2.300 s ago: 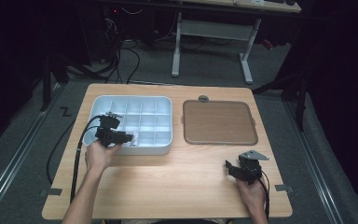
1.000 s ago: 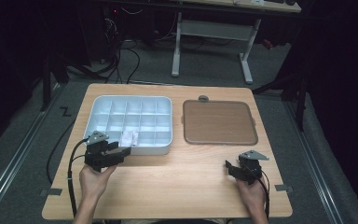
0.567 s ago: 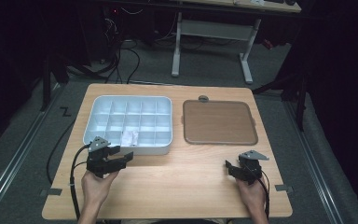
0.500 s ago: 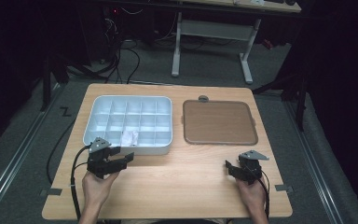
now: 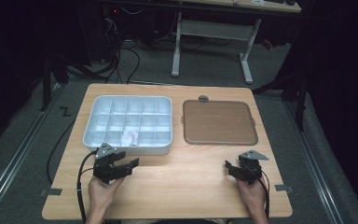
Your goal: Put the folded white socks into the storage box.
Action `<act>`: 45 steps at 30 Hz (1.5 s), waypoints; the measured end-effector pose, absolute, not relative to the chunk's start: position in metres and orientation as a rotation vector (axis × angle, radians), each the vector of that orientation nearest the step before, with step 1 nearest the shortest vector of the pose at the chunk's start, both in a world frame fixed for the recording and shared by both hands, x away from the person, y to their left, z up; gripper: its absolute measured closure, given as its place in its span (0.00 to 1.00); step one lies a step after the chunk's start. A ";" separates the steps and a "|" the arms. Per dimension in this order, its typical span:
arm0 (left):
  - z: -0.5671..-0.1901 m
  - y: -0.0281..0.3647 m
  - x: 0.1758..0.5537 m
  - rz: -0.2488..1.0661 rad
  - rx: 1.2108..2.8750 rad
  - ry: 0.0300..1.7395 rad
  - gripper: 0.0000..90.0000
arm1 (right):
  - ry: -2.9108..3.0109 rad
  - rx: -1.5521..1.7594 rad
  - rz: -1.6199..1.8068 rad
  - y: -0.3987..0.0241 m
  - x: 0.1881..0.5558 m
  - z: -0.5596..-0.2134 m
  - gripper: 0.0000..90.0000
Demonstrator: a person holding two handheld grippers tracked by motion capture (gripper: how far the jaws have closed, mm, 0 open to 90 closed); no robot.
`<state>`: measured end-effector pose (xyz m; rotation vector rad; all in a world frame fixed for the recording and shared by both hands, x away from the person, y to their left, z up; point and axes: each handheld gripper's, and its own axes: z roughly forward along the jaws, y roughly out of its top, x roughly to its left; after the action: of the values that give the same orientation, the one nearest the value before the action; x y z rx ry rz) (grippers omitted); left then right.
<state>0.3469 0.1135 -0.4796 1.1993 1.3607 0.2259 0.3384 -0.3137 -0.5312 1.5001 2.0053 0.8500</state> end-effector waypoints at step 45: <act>-0.524 0.080 0.341 0.196 1.293 1.371 0.38 | 2.005 1.500 0.850 -0.314 0.338 -0.531 0.42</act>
<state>0.3410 0.0802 -0.5238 1.2926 1.3714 0.1957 0.3384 -0.3136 -0.5313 1.5003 2.0049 0.8499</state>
